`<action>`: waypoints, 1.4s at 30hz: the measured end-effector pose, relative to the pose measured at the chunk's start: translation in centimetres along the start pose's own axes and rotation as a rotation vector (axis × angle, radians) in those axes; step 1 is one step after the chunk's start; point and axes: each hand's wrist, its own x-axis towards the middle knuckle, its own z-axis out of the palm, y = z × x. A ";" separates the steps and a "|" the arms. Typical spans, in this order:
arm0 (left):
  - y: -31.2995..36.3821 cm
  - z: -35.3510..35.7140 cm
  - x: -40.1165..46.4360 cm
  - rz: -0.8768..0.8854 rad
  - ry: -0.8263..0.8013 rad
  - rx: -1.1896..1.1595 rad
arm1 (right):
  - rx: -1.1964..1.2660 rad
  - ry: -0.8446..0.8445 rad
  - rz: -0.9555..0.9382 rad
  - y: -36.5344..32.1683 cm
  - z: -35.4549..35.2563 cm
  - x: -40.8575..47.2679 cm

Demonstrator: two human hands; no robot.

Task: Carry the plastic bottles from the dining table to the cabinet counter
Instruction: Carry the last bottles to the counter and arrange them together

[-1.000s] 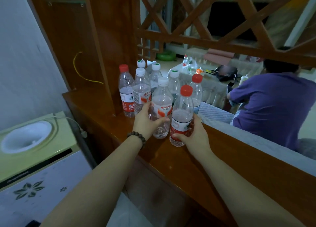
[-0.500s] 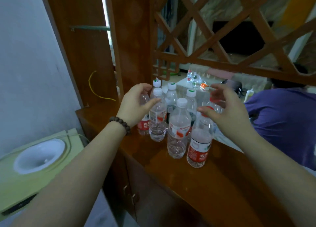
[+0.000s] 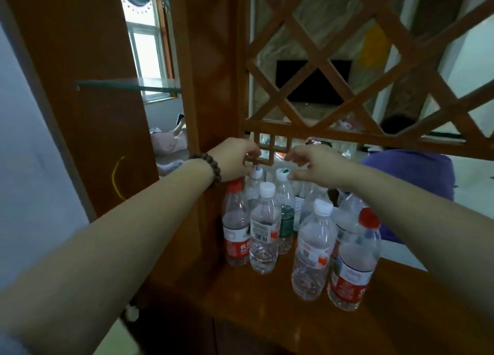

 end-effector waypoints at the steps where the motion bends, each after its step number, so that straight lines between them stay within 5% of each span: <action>1: -0.1 0.4 0.8 0.021 -0.059 0.067 | -0.024 -0.030 0.010 0.0 0.3 0.6; 6: -0.4 2.3 3.7 0.063 -0.214 0.198 | -0.133 -0.147 0.036 0.0 1.4 3.2; 24: -0.4 2.2 4.3 -0.072 -0.244 0.227 | -0.097 -0.103 -0.076 -0.9 3.0 5.2; 38: -0.3 -0.6 -0.3 0.040 -0.036 0.050 | -0.105 -0.068 -0.079 -2.5 -0.7 1.0; 42: 0.2 -0.9 -1.7 0.067 -0.150 0.218 | -0.104 -0.148 -0.125 -4.3 -0.1 -0.1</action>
